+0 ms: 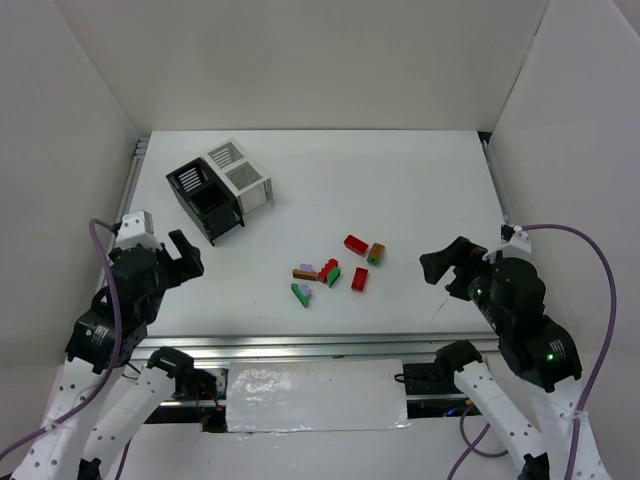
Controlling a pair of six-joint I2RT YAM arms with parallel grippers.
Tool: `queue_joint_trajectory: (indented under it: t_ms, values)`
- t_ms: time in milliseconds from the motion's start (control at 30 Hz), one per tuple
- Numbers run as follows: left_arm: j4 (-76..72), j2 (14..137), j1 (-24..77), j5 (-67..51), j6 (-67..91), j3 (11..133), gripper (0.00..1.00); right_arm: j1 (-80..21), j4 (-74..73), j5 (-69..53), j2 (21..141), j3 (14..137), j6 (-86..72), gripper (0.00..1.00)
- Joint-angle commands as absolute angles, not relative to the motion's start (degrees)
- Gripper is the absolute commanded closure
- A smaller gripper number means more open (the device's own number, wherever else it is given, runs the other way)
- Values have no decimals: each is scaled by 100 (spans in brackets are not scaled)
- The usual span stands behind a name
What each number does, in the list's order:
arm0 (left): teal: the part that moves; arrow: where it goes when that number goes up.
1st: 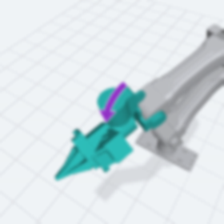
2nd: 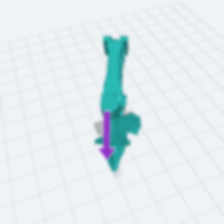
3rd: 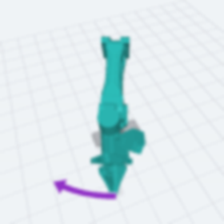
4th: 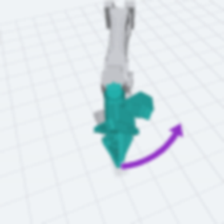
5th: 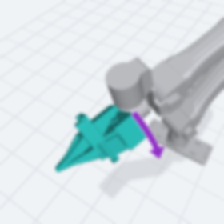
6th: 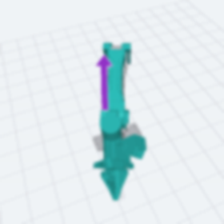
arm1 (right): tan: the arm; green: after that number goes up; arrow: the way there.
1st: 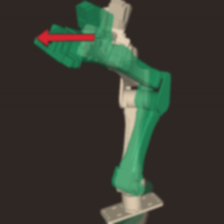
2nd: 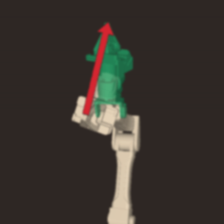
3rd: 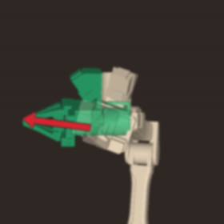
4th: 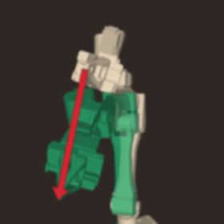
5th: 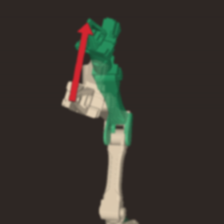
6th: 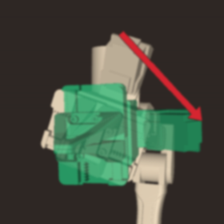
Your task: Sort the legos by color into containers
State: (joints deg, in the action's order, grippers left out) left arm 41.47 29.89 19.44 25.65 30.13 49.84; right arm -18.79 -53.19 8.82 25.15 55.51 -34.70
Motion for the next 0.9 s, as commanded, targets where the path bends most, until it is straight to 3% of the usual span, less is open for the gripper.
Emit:
queue_joint_trajectory:
  t_ms: [0,267,533,600,700,867]
  values:
    - [3858,2883,1969,2558,2944,4983,0,-1855,-5089,827,2479,5590,-3472,0]
    - [3876,3023,1969,2514,2909,5010,1,-2056,-4677,958,3813,5177,-3832,1]
    - [3858,3015,1969,2514,2909,4992,1,-3831,-4236,2591,6220,5352,-4640,2]
    - [3858,3023,1969,2505,2909,4983,0,-3981,-4097,2584,6889,5405,-4693,3]
    - [3858,3041,1978,2470,2900,4983,0,-4139,-3684,2426,7460,5344,-4746,13]
    - [3814,3050,1969,2408,2865,4975,0,-4263,-3331,2461,8356,5466,-4904,18]
